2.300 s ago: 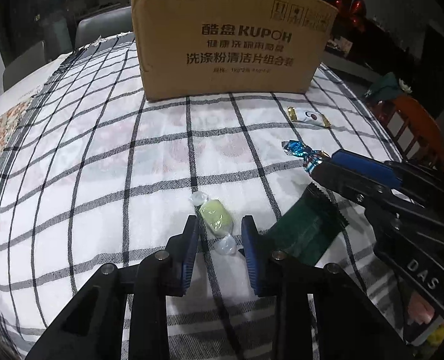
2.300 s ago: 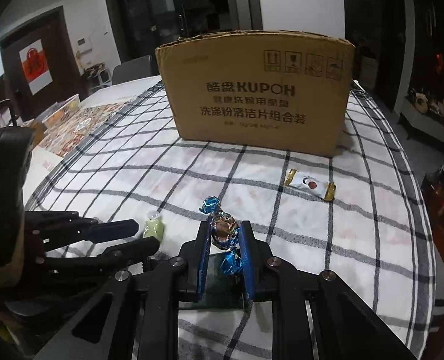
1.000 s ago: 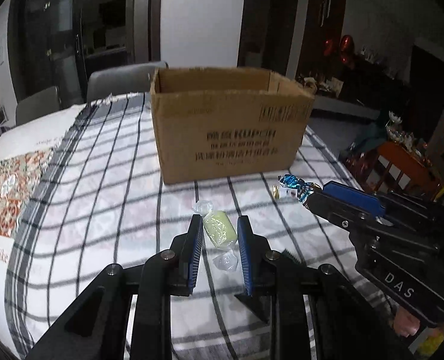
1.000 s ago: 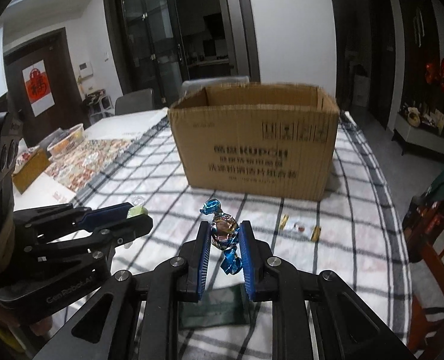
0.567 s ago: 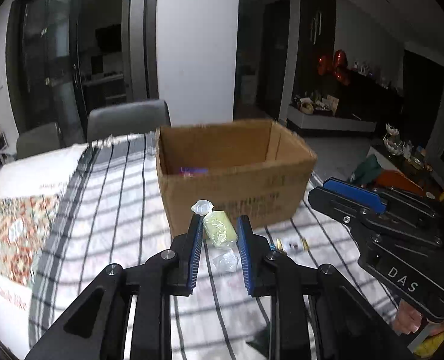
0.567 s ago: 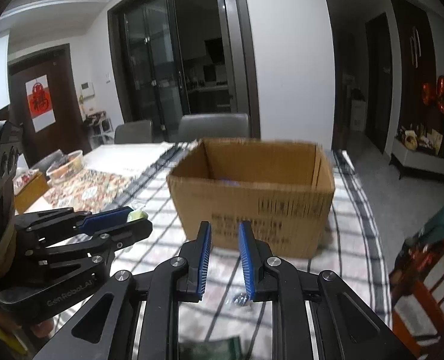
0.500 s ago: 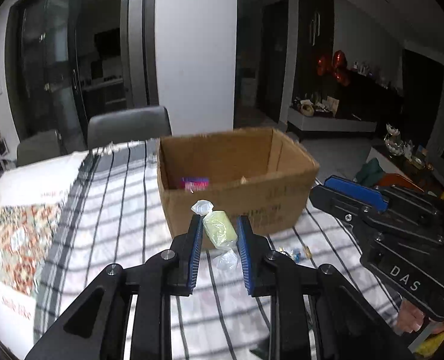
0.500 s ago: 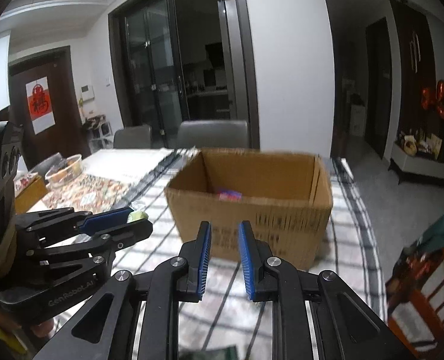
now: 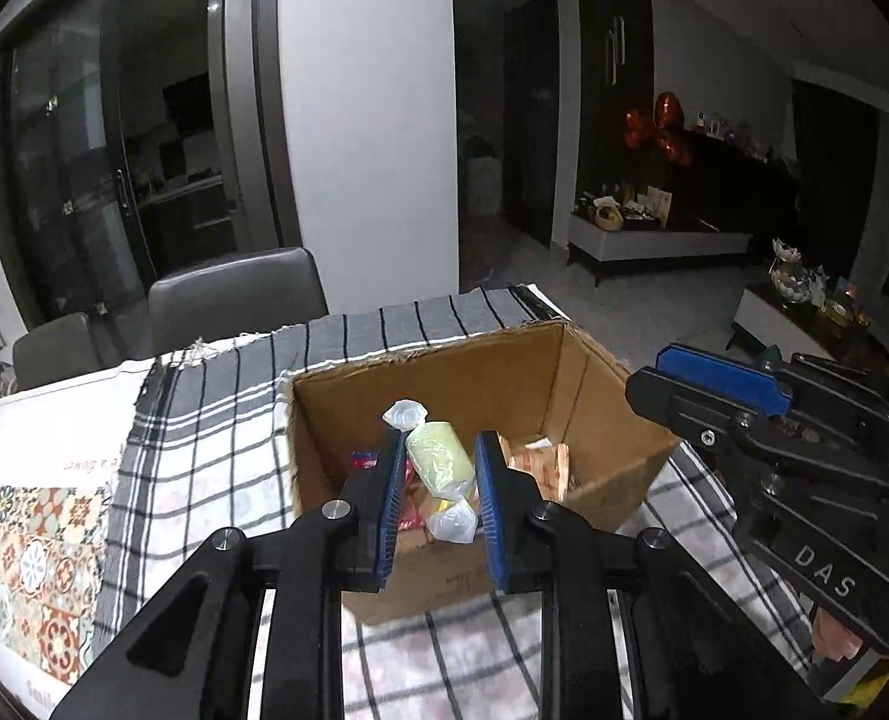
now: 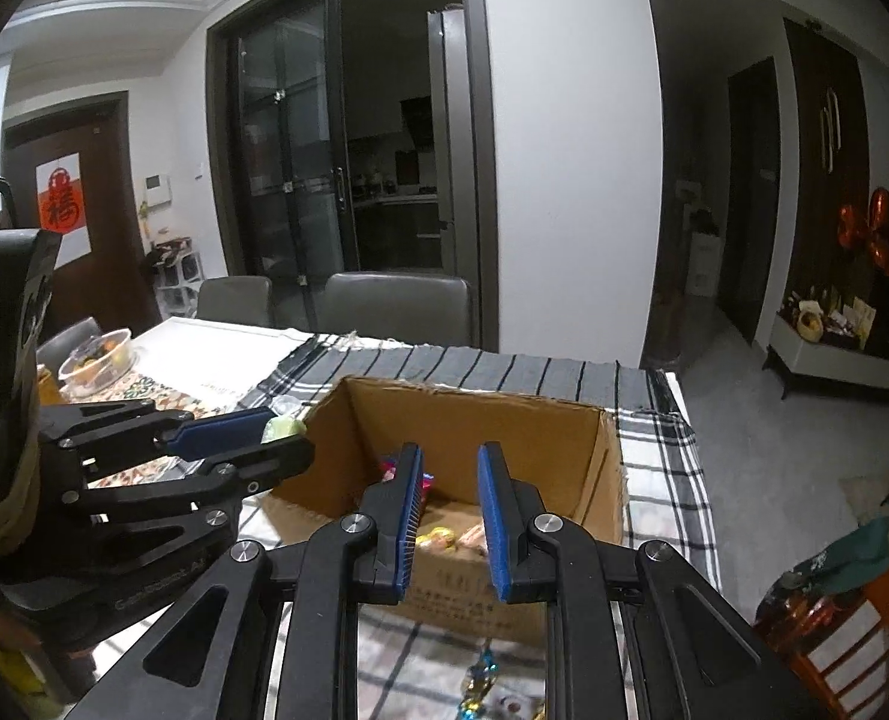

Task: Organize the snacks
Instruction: 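Open both grippers over the box to drop the candies, then move both open grippers back toward the dark green packet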

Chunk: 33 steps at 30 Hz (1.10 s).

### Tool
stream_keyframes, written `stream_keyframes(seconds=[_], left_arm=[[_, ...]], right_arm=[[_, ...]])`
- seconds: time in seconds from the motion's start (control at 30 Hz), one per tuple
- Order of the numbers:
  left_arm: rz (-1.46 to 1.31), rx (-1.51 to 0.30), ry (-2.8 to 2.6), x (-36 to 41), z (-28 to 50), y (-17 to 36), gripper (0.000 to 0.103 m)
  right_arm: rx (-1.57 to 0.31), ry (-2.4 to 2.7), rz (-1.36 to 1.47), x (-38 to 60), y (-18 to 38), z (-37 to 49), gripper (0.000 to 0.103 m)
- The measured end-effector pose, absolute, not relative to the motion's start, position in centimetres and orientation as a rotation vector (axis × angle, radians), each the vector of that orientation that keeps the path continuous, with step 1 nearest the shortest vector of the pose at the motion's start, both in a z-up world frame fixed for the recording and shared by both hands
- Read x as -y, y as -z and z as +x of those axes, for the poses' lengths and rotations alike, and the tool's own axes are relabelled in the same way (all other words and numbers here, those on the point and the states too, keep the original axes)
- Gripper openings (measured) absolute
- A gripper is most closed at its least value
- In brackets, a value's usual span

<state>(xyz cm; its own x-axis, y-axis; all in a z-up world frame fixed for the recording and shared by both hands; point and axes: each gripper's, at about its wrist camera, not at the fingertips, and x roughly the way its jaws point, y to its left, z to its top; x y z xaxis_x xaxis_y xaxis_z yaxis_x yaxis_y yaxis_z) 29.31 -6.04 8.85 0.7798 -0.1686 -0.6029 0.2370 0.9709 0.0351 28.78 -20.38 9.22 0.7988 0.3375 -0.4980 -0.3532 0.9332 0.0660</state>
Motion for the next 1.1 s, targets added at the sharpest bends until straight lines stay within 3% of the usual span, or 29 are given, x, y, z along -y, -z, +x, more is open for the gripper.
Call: stream_keyframes(seconds=[0.2,0.27,0.3,0.4,1.1], left_arm=[[0.132,-0.65,0.227,7.3,33.0,-8.3,0.028],[0.139,-0.655,0.22,7.5,33.7,-8.3,0.055],[0.138,-0.651,0.21,7.5,33.7,-8.2,0.058],[0.13,-0.641,0.207,7.4,33.3,-8.2,0.058],[0.19,-0.594,0.276,7.4,19.7,-5.6,0.062]], right_arm=[[-0.565,-0.346,-0.015,21.3,-8.2,31.0,0.021],[-0.573,-0.33,-0.012,21.5,-7.9,31.5,0.021],[-0.582,-0.324,-0.004,21.7,-7.8,31.7,0.022],[-0.602,-0.319,0.019,22.4,-7.3,31.8,0.028],[-0.615,-0.313,0.0,22.8,-4.1,20.1,0.028]])
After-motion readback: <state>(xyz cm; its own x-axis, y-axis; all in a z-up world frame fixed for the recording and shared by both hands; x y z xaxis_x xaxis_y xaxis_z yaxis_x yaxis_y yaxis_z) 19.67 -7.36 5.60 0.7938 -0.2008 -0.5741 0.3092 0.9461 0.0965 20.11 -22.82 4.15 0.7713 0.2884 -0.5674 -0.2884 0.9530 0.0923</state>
